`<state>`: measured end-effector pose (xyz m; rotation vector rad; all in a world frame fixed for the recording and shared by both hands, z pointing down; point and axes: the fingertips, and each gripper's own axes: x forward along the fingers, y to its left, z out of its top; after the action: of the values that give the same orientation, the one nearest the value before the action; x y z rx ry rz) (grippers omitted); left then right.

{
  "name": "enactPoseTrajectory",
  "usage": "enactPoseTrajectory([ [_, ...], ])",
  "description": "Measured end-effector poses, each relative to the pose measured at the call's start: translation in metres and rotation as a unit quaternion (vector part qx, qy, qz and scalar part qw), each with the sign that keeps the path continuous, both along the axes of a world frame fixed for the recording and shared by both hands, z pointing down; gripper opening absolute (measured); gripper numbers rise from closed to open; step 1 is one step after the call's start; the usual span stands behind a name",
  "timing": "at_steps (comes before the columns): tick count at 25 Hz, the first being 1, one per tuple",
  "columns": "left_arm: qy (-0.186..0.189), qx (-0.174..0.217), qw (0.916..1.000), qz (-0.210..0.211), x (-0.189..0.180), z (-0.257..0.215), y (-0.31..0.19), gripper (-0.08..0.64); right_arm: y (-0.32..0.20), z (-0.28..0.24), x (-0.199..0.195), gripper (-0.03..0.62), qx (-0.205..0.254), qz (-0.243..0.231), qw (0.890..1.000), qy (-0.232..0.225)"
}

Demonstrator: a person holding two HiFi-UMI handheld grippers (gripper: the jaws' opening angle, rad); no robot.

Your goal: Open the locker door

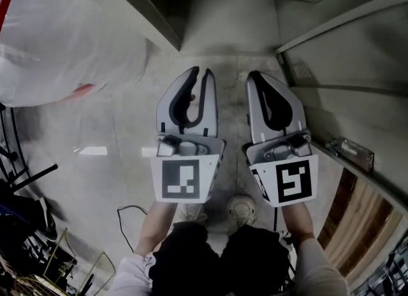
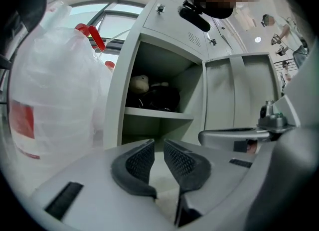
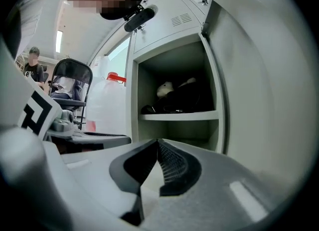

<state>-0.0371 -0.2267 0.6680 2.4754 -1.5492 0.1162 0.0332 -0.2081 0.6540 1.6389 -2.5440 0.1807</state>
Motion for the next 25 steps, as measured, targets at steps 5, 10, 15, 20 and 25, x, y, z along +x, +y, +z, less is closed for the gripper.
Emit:
enactPoseTrajectory([
  [5, 0.011, -0.012, 0.9998, 0.011, 0.001, -0.051, 0.004, 0.046, 0.004, -0.059, -0.005, 0.005, -0.021, -0.006, 1.000, 0.018],
  [10, 0.005, -0.025, 0.9995, 0.020, -0.013, -0.170, 0.034, 0.046, 0.031, -0.176, -0.029, 0.005, -0.048, -0.029, 0.998, 0.033],
  [15, 0.009, -0.024, 0.9996, 0.015, -0.022, -0.333, 0.036, 0.046, 0.035, -0.329, -0.048, 0.005, -0.060, -0.030, 0.997, 0.023],
  [20, -0.001, 0.023, 0.9989, 0.041, -0.008, -0.521, 0.022, 0.046, 0.031, -0.488, -0.057, 0.005, -0.053, -0.032, 0.998, 0.033],
  [25, -0.024, 0.007, 0.9982, 0.054, -0.013, -0.655, 0.055, 0.046, 0.060, -0.624, -0.059, 0.005, -0.068, -0.034, 0.996, 0.035],
])
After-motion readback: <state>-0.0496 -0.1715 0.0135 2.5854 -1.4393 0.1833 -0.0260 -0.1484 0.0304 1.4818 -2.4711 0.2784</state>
